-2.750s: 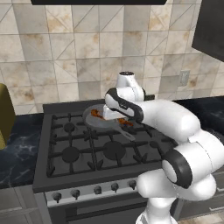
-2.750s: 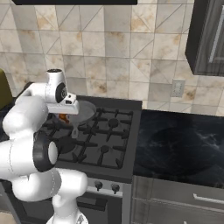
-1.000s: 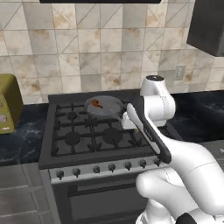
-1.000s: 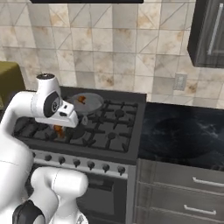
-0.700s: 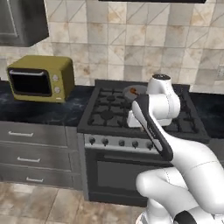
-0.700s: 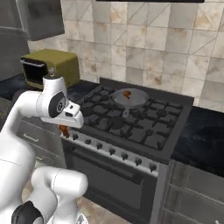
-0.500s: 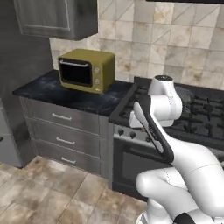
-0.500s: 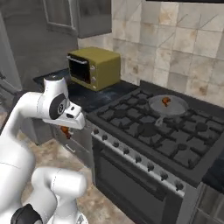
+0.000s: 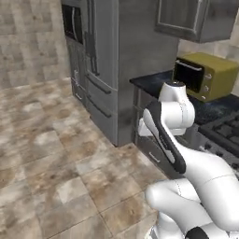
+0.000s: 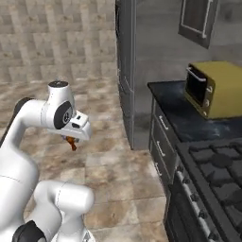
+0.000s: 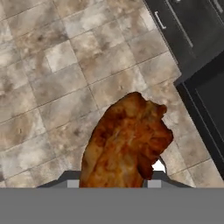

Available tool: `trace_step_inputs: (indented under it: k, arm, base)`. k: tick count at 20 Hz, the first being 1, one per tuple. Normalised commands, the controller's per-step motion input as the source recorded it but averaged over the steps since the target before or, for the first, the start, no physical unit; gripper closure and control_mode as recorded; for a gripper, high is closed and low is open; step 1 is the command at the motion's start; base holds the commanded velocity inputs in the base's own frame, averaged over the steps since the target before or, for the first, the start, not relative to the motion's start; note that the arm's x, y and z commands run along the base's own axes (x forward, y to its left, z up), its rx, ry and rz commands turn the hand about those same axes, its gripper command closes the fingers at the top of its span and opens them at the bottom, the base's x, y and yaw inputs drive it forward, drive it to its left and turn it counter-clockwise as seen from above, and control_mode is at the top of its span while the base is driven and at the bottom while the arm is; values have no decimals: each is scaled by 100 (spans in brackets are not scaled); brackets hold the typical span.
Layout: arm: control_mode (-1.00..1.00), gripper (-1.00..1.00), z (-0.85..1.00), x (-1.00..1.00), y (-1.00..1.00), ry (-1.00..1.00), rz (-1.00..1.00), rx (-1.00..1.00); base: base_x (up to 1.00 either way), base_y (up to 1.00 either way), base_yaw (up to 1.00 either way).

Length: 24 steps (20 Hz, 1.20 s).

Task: Take the chicken drumsticks from the pan and place one on each plate on the dining counter.

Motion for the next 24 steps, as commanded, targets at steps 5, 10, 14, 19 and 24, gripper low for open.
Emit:
trace_step_inputs:
  k: [5,10,14,19,24]
  arm:
    - [100,100,0,0,0,0,0,0]
    - [100,100,0,0,0,0,0,0]
    - [100,100,0,0,0,0,0,0]
    - [100,100,0,0,0,0,0,0]
    - [100,100,0,0,0,0,0,0]
  base:
    - [-11,0,100]
    - [-16,-3,100]
    - [-12,-11,100]
    - [19,-18,38]
    - [68,-25,-22]
